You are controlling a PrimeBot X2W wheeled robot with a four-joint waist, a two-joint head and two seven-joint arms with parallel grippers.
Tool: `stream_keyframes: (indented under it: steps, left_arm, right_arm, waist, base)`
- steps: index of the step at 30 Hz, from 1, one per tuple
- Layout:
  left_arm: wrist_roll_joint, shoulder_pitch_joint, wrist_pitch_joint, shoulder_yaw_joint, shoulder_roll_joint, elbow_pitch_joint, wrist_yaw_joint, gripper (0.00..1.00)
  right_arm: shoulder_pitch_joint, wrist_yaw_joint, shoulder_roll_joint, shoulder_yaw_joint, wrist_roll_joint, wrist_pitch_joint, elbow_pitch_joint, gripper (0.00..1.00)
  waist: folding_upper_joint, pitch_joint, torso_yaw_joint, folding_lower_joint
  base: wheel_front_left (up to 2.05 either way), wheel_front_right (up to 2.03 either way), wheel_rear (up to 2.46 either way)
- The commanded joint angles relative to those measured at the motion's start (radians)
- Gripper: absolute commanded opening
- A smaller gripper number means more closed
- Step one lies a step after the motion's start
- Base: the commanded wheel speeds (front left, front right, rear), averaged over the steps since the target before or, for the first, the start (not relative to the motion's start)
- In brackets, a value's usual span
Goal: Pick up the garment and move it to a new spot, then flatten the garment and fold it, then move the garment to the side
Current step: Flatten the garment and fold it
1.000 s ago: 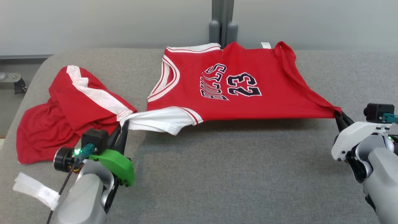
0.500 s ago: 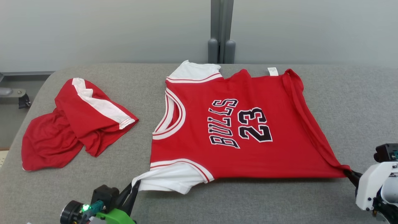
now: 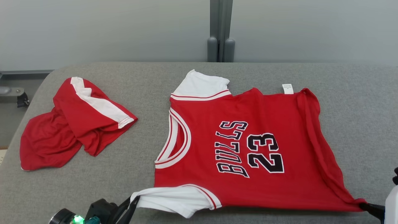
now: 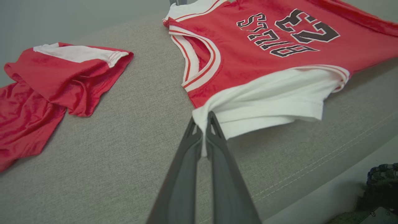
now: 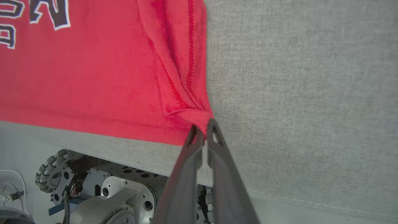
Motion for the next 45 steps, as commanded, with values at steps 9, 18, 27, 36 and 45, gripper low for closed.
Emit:
stream_keyframes:
  steps: [9, 18, 27, 36, 45]
  left_arm:
    - [0.041, -0.131, 0.029, -0.01, 0.001, -0.014, -0.004, 0.0]
    - [0.079, -0.325, 0.019, -0.063, -0.049, 0.117, -0.037, 0.0]
    - [0.119, -0.472, -0.053, -0.139, -0.095, 0.295, -0.059, 0.0]
    - [0.108, -0.545, -0.109, -0.163, -0.132, 0.409, -0.064, 0.0]
    - [0.058, -0.55, -0.186, -0.097, -0.19, 0.479, 0.015, 1.0]
  right_arm:
    - [-0.1, -0.003, 0.052, -0.111, -0.095, 0.119, -0.035, 0.0]
    - [-0.256, -0.003, 0.15, -0.165, -0.224, 0.236, -0.003, 0.0]
    - [-0.363, -0.003, 0.218, -0.182, -0.344, 0.247, 0.043, 0.0]
    - [-0.422, -0.003, 0.233, -0.161, -0.4, 0.156, 0.061, 0.05]
    - [-0.472, -0.003, 0.27, -0.234, -0.44, -0.034, 0.127, 1.0]
  waist:
    - [-0.0001, 0.063, -0.018, 0.0001]
    - [-0.0001, 0.145, -0.023, 0.0001]
    - [-0.0001, 0.197, -0.022, 0.0001]
    - [-0.0001, 0.221, -0.024, 0.0001]
    - [-0.0001, 0.221, -0.021, 0.0001]
  base:
    - [0.0, 0.0, 0.0]
    - [0.0, 0.0, 0.0]
    - [0.0, 0.0, 0.0]
    - [0.0, 0.0, 0.0]
    - [0.0, 0.0, 0.0]
